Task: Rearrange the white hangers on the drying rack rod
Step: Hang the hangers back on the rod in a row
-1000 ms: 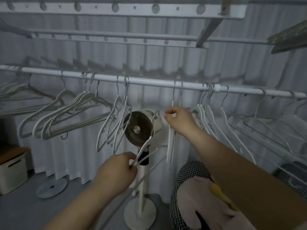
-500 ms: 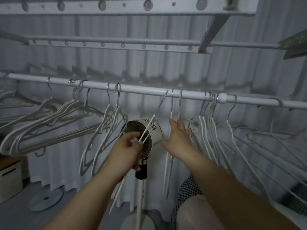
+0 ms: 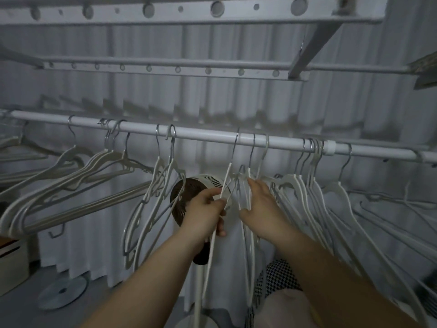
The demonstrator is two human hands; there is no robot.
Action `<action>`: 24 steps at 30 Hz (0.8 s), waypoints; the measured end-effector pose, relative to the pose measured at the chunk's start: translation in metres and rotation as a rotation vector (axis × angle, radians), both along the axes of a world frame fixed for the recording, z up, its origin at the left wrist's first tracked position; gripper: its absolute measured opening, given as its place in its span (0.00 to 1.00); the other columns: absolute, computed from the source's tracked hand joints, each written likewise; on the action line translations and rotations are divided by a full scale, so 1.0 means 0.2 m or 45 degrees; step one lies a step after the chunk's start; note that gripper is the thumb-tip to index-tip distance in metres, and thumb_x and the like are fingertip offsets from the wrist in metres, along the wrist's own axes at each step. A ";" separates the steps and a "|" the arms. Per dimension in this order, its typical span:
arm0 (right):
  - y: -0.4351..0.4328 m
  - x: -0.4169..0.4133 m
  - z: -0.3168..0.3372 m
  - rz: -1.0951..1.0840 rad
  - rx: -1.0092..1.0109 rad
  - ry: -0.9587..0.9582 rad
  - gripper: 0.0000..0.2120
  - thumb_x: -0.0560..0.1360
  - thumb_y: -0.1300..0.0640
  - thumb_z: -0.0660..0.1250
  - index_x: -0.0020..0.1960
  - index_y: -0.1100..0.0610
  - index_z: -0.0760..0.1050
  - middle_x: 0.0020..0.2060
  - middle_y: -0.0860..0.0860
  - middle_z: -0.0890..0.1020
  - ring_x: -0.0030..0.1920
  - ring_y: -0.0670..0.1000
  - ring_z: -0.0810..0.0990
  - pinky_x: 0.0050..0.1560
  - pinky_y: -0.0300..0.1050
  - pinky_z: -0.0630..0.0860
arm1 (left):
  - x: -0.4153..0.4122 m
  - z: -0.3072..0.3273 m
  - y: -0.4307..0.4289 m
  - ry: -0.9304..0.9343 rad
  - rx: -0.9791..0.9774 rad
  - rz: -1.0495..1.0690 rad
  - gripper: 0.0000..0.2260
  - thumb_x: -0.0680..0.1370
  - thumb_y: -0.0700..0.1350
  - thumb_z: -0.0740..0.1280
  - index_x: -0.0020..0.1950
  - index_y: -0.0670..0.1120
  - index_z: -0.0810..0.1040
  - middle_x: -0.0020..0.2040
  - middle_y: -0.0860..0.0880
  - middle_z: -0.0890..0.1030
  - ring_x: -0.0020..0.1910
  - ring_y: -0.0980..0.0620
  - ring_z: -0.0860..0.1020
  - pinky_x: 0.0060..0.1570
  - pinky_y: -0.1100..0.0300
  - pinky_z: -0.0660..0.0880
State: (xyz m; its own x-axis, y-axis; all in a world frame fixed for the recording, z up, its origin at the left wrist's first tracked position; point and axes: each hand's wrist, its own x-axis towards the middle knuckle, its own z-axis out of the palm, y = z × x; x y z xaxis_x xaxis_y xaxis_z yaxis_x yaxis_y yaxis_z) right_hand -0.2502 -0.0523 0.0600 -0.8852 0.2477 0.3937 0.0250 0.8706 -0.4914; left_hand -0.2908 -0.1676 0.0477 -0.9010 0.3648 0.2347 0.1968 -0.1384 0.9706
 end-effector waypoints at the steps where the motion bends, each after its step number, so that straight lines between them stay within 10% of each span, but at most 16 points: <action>1: 0.00 0.00 0.00 -0.002 -0.001 0.009 0.31 0.74 0.61 0.60 0.73 0.55 0.51 0.73 0.52 0.55 0.72 0.54 0.56 0.66 0.42 0.58 | 0.00 0.00 0.01 -0.001 -0.004 -0.014 0.15 0.78 0.37 0.58 0.65 0.40 0.69 0.32 0.46 0.70 0.14 0.58 0.67 0.16 0.68 0.66; 11: 0.03 -0.02 0.02 -0.108 0.179 0.156 0.30 0.73 0.56 0.61 0.72 0.53 0.55 0.73 0.50 0.55 0.72 0.54 0.51 0.70 0.47 0.51 | -0.03 -0.05 -0.07 0.480 -0.481 0.209 0.12 0.78 0.49 0.58 0.58 0.50 0.76 0.40 0.55 0.79 0.36 0.56 0.77 0.33 0.65 0.73; 16: -0.06 -0.08 0.08 -0.059 0.241 0.262 0.28 0.73 0.56 0.61 0.71 0.52 0.57 0.74 0.50 0.54 0.72 0.50 0.48 0.70 0.47 0.49 | -0.04 -0.04 -0.27 0.810 -0.265 0.615 0.14 0.75 0.42 0.63 0.39 0.63 0.74 0.37 0.63 0.76 0.38 0.66 0.75 0.37 0.76 0.67; 24: -0.25 -0.21 0.14 0.150 0.339 0.160 0.22 0.74 0.55 0.61 0.67 0.52 0.64 0.67 0.50 0.66 0.68 0.51 0.57 0.63 0.42 0.53 | -0.11 0.02 -0.58 1.014 -0.664 0.998 0.11 0.74 0.39 0.65 0.55 0.42 0.79 0.54 0.44 0.80 0.55 0.46 0.74 0.52 0.57 0.68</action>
